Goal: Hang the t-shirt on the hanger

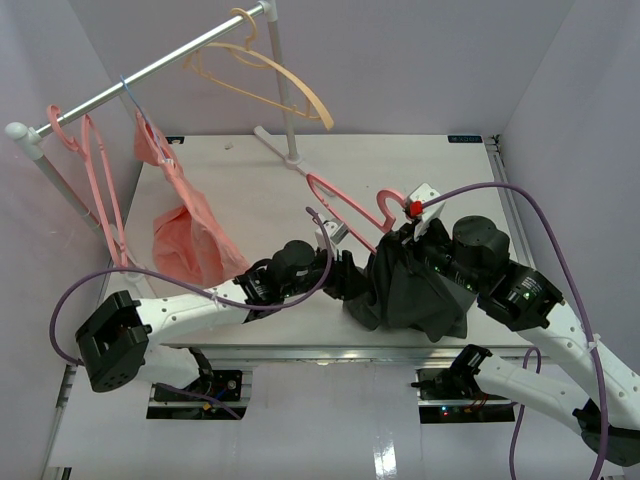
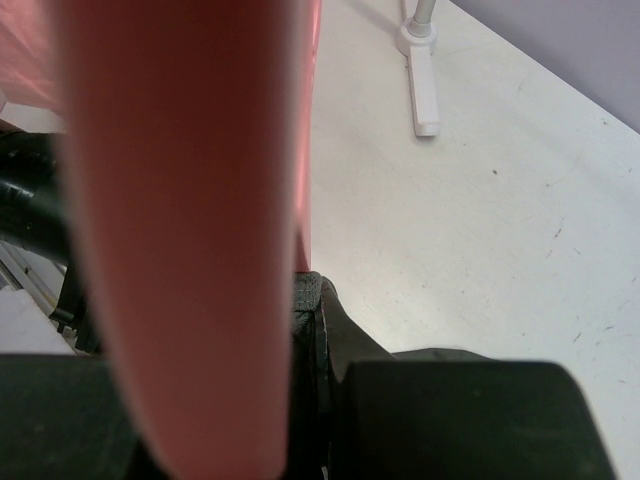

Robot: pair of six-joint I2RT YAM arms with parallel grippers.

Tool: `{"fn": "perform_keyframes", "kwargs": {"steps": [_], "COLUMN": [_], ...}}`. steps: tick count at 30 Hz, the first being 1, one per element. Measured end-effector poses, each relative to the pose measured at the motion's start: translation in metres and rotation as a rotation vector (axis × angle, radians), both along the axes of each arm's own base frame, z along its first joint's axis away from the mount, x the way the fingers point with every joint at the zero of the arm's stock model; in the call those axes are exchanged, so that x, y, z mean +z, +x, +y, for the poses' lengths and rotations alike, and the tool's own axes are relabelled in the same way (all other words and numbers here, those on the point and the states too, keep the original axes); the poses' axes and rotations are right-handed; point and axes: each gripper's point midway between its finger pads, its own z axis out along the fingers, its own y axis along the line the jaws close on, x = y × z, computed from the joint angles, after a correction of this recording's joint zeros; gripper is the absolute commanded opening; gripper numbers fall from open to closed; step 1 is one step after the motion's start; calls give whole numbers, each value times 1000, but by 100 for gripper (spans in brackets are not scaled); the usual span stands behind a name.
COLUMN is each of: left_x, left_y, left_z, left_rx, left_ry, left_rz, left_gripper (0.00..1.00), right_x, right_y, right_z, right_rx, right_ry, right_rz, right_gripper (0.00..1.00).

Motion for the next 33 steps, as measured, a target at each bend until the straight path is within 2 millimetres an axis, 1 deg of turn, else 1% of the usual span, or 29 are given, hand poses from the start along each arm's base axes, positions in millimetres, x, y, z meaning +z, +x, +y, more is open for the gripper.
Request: {"fn": "perform_keyframes", "kwargs": {"steps": [5,8,11,16,17,18,20,21,22,24,27,29,31,33], "left_x": [-7,-10,-19,-36,-37,-38,-40,-40,-41,-43,-41,-33,-23,-10], "left_y": [0,-5,-7,-10,-10,-9,-8,-7,-7,-4,6,21,47,80], "left_z": [-2,-5,-10,-9,-8,-8,-6,-5,-5,-3,4,12,31,62], "left_rx": [34,36,39,58,65,71,84,90,93,111,164,208,281,383], "left_ry": [29,44,73,137,145,150,159,163,166,179,216,226,221,206], "left_rz": [-10,-15,-10,-4,-5,-6,-8,-9,-11,-13,-16,-12,0,11], "left_gripper": [52,52,52,51,47,40,20,7,0,0,0,0,0,0], "right_x": [0,-1,-2,-7,-7,-7,-7,-7,-8,-9,-15,-20,-24,-25], "right_y": [0,0,1,1,1,1,1,1,1,1,0,-1,-4,-6], "right_z": [0,1,1,1,1,1,1,1,2,2,1,-1,-4,-7], "right_rx": [0,-1,-1,-2,-2,-2,-1,-2,-1,-1,0,1,2,2], "right_ry": [2,0,-2,-8,-8,-8,-8,-8,-8,-7,-11,-18,-20,-16], "right_rz": [2,5,8,16,17,17,17,18,18,16,16,17,15,9], "right_gripper": [8,8,8,8,8,8,8,8,8,8,8,8,8,8]}}
